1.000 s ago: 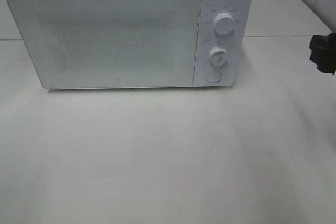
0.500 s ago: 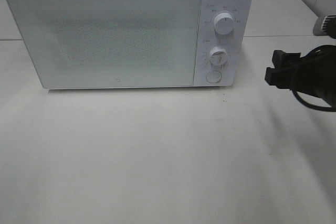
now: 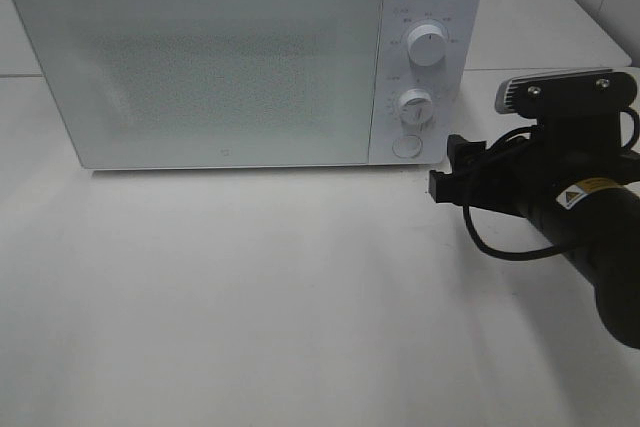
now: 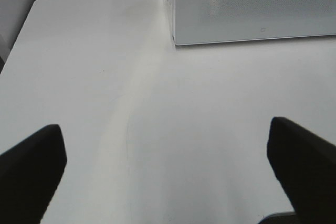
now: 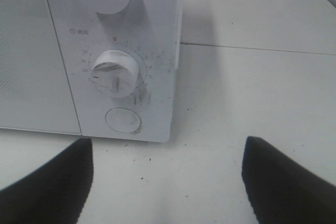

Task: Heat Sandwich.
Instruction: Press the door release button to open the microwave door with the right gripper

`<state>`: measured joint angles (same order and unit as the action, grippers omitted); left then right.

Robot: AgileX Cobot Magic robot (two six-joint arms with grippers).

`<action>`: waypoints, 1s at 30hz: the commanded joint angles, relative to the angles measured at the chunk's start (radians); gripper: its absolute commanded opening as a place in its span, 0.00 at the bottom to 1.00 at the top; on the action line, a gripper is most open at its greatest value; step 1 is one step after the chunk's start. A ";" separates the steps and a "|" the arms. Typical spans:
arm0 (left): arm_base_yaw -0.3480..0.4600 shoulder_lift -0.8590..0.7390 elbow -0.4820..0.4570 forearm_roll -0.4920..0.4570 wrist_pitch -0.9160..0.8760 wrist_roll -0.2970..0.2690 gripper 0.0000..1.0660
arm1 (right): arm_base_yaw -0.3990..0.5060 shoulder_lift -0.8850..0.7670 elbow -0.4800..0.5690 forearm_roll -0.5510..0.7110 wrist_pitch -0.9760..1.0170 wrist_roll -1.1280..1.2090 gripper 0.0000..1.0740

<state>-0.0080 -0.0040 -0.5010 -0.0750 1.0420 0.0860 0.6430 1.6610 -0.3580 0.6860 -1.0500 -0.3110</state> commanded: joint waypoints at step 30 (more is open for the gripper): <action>0.002 -0.023 0.003 -0.008 -0.016 0.001 0.97 | 0.046 0.065 -0.046 0.082 0.071 0.643 0.71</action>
<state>-0.0080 -0.0040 -0.5010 -0.0750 1.0420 0.0860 0.6840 1.7240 -0.3910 0.7730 -1.0000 0.1850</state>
